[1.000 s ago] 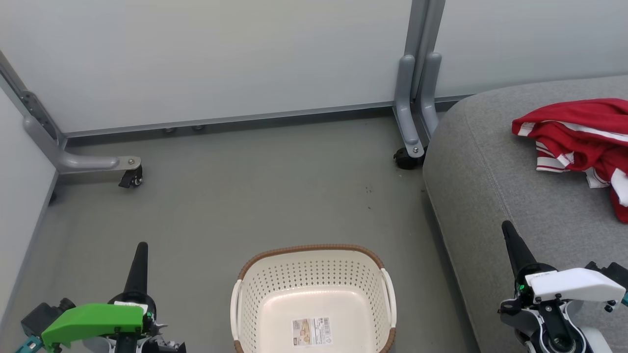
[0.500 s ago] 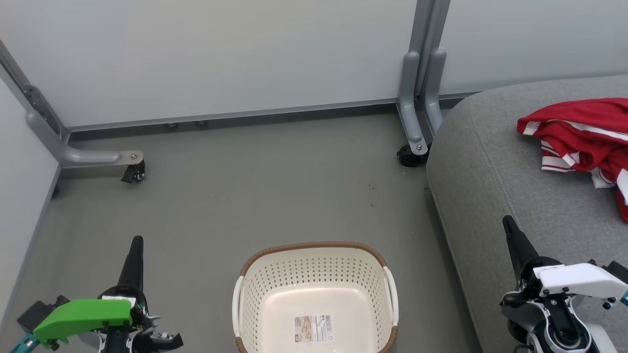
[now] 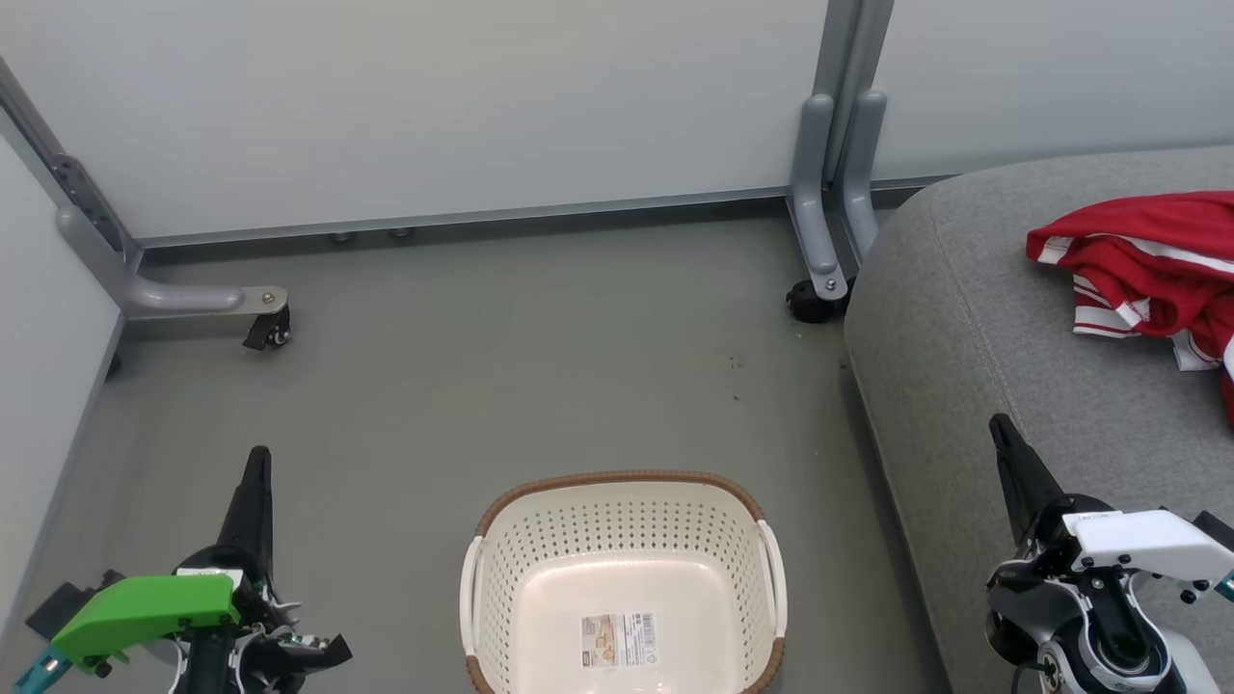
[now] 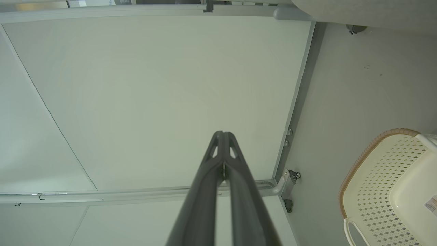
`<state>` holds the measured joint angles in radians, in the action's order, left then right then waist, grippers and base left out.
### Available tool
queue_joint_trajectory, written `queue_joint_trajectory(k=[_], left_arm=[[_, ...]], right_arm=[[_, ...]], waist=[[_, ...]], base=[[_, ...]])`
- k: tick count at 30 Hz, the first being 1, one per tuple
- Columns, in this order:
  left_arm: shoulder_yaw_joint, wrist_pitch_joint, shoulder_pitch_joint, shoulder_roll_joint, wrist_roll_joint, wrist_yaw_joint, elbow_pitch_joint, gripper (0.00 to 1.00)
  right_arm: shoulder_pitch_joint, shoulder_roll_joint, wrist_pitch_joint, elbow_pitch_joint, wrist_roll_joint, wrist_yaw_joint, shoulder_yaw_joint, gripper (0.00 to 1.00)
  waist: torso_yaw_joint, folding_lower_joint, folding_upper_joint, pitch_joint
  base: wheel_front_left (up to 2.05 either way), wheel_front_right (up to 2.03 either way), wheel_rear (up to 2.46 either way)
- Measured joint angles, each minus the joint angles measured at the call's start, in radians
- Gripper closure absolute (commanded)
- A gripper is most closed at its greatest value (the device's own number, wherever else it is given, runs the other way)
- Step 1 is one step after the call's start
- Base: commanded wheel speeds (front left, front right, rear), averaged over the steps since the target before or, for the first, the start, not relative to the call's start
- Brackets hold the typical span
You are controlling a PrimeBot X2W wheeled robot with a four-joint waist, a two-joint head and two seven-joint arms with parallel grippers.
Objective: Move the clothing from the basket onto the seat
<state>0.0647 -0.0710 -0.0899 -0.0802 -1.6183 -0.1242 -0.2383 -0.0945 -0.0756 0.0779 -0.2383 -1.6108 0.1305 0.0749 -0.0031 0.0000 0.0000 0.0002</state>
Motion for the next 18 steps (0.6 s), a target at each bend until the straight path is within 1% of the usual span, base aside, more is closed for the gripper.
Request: queue_joint_trajectory(k=[5,18], left_arm=[[0.007,-0.01,-0.008,0.001,-0.026,-0.005,-0.006,1.0],[0.013,-0.015,-0.009,0.004,-0.025,-0.007,-0.005,1.0]], right_arm=[[-0.008,0.001,0.009,-0.004,-0.026,0.0,0.006,1.0],[-0.009,0.004,0.013,-0.005,-0.026,0.0,0.011,1.0]], waist=[[0.003,0.0,0.0,0.003],[0.003,0.0,0.0,0.003]], base=[[0.0,0.0,0.0],[0.0,0.0,0.0]])
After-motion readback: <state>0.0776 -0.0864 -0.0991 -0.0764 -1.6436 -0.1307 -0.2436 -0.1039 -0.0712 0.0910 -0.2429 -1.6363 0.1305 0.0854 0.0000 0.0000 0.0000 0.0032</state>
